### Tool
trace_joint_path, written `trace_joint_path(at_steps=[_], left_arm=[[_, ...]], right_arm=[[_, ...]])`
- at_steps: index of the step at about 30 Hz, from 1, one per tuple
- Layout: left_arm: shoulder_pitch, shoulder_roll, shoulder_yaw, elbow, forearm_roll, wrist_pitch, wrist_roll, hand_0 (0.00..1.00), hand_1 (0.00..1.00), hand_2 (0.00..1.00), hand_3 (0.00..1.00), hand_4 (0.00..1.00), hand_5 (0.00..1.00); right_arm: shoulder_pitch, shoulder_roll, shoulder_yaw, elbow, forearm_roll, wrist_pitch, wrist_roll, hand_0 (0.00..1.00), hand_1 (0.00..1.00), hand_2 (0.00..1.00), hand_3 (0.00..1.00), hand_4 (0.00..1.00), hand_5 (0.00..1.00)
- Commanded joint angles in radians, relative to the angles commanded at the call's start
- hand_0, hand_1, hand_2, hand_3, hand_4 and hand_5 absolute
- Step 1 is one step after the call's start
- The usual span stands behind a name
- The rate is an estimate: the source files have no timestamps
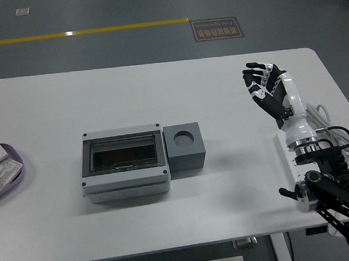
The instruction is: Pick up the cylinder from the cube,place it in the box,flap close box
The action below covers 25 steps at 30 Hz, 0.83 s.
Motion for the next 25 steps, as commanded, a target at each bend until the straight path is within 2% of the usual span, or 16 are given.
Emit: trace_joint_path(at_steps=[2, 7, 8, 25], left_arm=[[0.002, -0.001, -0.003, 0.001, 0.001, 0.0, 0.002, 0.516, 0.558, 0.554, 0.595, 0.706, 0.139], [0.002, -0.006, -0.005, 0.001, 0.001, -0.001, 0.003, 0.516, 0.558, 0.554, 0.595, 0.706, 0.139], [0.002, -0.006, -0.005, 0.0, -0.001, 0.0, 0.003, 0.517, 0.558, 0.554, 0.595, 0.706, 0.139], [0.003, -0.012, -0.001, -0.001, -0.002, 0.0, 0.002, 0.517, 0.558, 0.554, 0.597, 0.706, 0.135]], right_arm=[[0.006, 0.003, -0.017, -0.003, 0.015, 0.004, 0.011, 0.692, 0.634, 0.628, 0.645, 0.731, 0.338], [0.016, 0.019, -0.049, -0.009, 0.024, -0.002, 0.006, 0.692, 0.634, 0.628, 0.645, 0.731, 0.338], [0.017, 0.021, -0.053, -0.008, 0.024, -0.003, 0.004, 0.693, 0.632, 0.63, 0.645, 0.757, 0.277], [0.041, 0.029, -0.076, -0.01, -0.009, 0.019, -0.084, 0.691, 0.63, 0.628, 0.642, 0.737, 0.212]])
